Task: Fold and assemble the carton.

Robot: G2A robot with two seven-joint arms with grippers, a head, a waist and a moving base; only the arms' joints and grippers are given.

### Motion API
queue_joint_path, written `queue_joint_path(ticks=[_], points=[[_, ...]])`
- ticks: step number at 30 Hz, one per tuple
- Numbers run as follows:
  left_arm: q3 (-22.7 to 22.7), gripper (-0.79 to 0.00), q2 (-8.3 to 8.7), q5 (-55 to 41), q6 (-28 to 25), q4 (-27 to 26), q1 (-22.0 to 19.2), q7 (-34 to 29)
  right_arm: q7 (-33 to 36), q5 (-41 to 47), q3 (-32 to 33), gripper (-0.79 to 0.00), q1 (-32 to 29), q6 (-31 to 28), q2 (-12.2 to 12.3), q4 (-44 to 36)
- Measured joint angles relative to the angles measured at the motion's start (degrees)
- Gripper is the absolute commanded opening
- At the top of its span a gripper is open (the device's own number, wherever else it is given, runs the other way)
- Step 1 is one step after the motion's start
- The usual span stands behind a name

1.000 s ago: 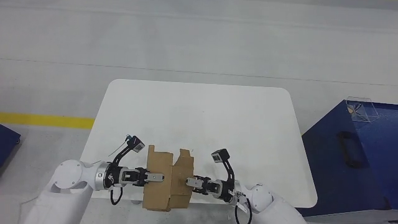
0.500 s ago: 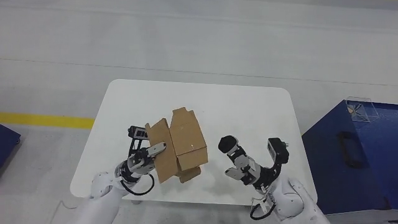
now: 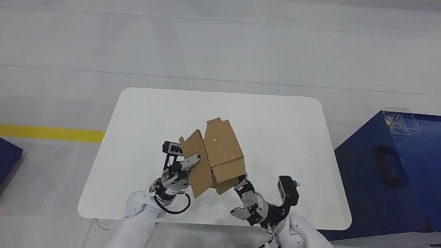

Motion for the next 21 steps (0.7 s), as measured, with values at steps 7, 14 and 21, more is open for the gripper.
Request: queue_joint_path(ticks=[7,14,21], points=[[-2.2,-0.785,-1.95,3.1,1.3,0.6,0.9,-1.3,0.9,0.1,-1.9,-0.717,2.5,0.0,-0.4,2.5],[-5.4,-0.785,-3.26,4.2,2.4,2.1,1.6,-2.3,2.5,4.1,-4.6,-0.785,3.5,0.0,-0.7,2.6],[-7.9,-0.536,-4.17,7.9,2.3,1.9,2.6,-2.3,4.8,7.1,-5.6,-0.785,4.7,0.0,-0.5,2.9]])
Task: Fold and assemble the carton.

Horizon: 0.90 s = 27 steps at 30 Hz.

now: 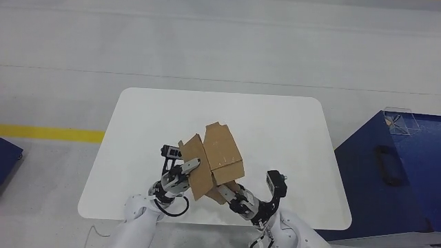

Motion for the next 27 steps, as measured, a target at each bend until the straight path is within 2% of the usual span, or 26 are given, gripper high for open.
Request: queue_joint_path(ticks=[1,6,13,15,17,19,22,24,27], points=[[-0.2,0.000,-0.13,0.5,0.0,-0.1,0.2,0.0,0.4,-0.4,0.0,-0.785,0.1,0.0,0.0,0.2],[-2.9,0.000,-0.39,0.7,-0.9,-0.1,0.9,0.9,2.5,0.1,-0.1,-0.785,0.6,1.3,-0.4,1.0],[-13.2,0.000,0.47,1.2,-3.8,1.1,2.9,3.8,9.7,-2.2,5.9,-0.785,-0.1,7.5,0.9,-2.1],[-16.0,0.000,0.86,2.1,-4.6,2.4,2.3,4.6,12.0,-3.8,7.8,-0.785,-1.0,8.9,1.4,-3.8],[-18.6,0.000,1.51,7.1,-7.2,2.7,0.9,7.1,14.7,-6.9,9.9,-0.785,-1.9,10.7,2.0,-6.1],[-18.9,0.000,1.95,13.8,-10.9,4.3,-0.6,10.8,16.3,-11.0,11.7,-0.785,-3.1,12.6,2.5,-8.7],[-17.4,0.000,2.23,14.5,-10.5,5.6,-3.3,10.4,18.8,-16.4,12.8,-0.785,-4.9,14.4,2.9,-11.7],[-16.0,0.000,2.53,12.4,-8.7,2.4,-3.7,8.6,21.4,-19.4,13.2,-0.785,-5.7,14.8,3.2,-13.2],[-14.2,0.000,3.06,14.6,-7.4,-3.3,-2.9,7.4,24.9,-23.7,13.5,-0.785,-6.6,15.1,3.6,-15.1]])
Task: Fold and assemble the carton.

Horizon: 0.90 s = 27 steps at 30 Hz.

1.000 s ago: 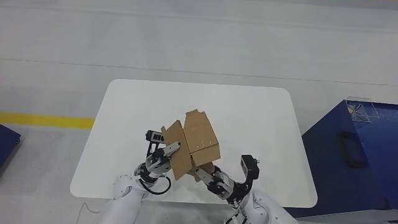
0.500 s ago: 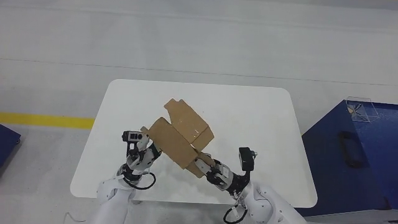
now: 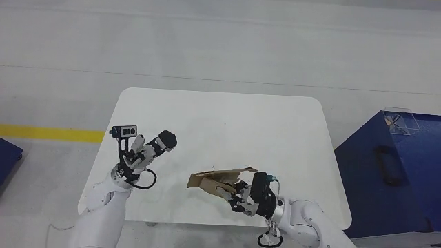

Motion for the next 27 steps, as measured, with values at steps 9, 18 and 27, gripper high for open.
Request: queue_joint_path(ticks=[9,18,27], points=[[7.5,0.000,2.08,3.9,1.9,-9.4,1.5,-1.9,5.6,-2.8,1.8,-0.785,-3.5,-0.1,1.0,-4.4],[14.3,0.000,4.29,8.8,3.9,-4.5,-1.1,-3.9,5.7,-1.0,6.3,-0.785,-6.1,-0.7,1.9,-7.7],[17.3,0.000,5.86,2.4,3.4,-3.7,-3.1,-3.4,5.3,0.1,8.0,-0.785,-7.0,-0.2,2.2,-8.7]])
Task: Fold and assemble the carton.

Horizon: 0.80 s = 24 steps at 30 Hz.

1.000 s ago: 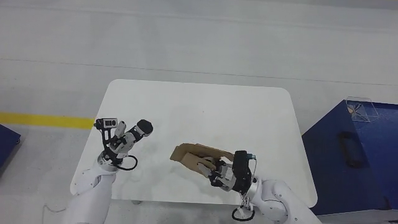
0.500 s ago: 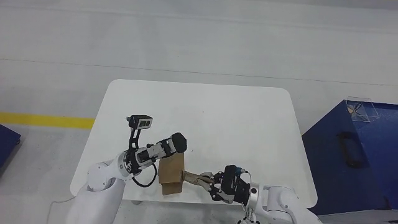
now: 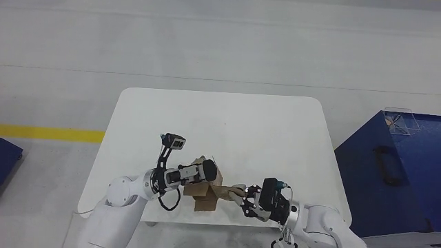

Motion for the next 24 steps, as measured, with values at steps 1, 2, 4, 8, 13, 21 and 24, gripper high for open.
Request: queue_joint_path(ticks=[1,2,4,8,13,21,24], points=[[-0.1,0.000,0.12,-0.4,-0.3,-0.3,0.1,0.4,0.0,0.0,0.0,-0.785,0.0,0.0,0.0,0.0],[-0.1,0.000,0.14,-0.5,-0.4,-0.3,0.1,0.4,0.0,0.0,0.0,-0.785,0.0,0.0,0.0,0.0],[-0.1,0.000,0.13,-0.4,-0.3,-0.3,0.1,0.4,0.0,0.0,0.0,-0.785,0.0,0.0,0.0,0.0],[-0.1,0.000,0.12,-0.4,-0.3,-0.3,0.1,0.3,0.0,0.0,0.0,-0.785,0.0,0.0,0.0,0.0],[-0.1,0.000,0.13,-0.4,-0.3,-0.3,0.1,0.3,0.0,0.0,0.0,-0.785,0.0,0.0,0.0,0.0],[-2.3,0.000,0.39,1.8,-2.3,-0.8,-0.2,3.9,-3.2,2.6,1.8,-0.785,-1.6,3.0,0.0,-1.6],[-3.2,0.000,0.63,3.6,-2.3,0.2,-1.2,4.4,-4.3,3.8,3.7,-0.785,-3.0,2.9,0.2,-2.4]])
